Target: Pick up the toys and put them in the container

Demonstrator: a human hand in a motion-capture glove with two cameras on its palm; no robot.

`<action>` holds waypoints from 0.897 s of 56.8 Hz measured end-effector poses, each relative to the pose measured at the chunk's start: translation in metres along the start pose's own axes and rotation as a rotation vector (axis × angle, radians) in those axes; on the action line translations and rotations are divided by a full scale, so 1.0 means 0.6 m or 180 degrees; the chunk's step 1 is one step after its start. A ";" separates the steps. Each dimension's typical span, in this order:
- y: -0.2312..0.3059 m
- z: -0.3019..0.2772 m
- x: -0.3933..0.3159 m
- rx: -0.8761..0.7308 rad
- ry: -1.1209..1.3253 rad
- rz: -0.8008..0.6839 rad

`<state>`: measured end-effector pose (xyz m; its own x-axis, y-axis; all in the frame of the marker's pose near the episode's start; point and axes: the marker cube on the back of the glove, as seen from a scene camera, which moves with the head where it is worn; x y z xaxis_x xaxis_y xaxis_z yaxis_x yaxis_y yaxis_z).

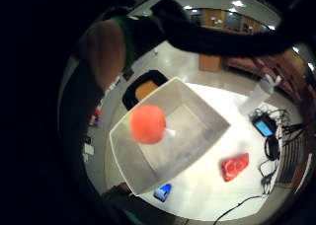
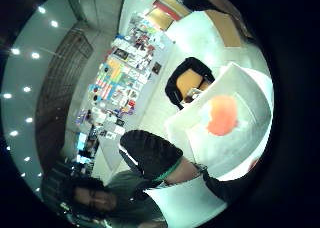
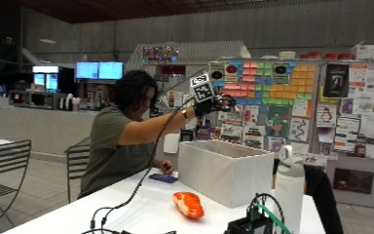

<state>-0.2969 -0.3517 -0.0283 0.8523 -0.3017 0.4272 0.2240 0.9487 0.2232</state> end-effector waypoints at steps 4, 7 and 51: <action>0.035 -0.014 0.048 0.0037 0.0305 0.0086; 0.071 -0.020 0.092 -0.0010 0.0472 0.0088; 0.421 0.201 0.586 0.0510 0.1776 0.0921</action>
<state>0.0021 -0.2294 0.2840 0.9948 0.0994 -0.0204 -0.0880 0.9454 0.3137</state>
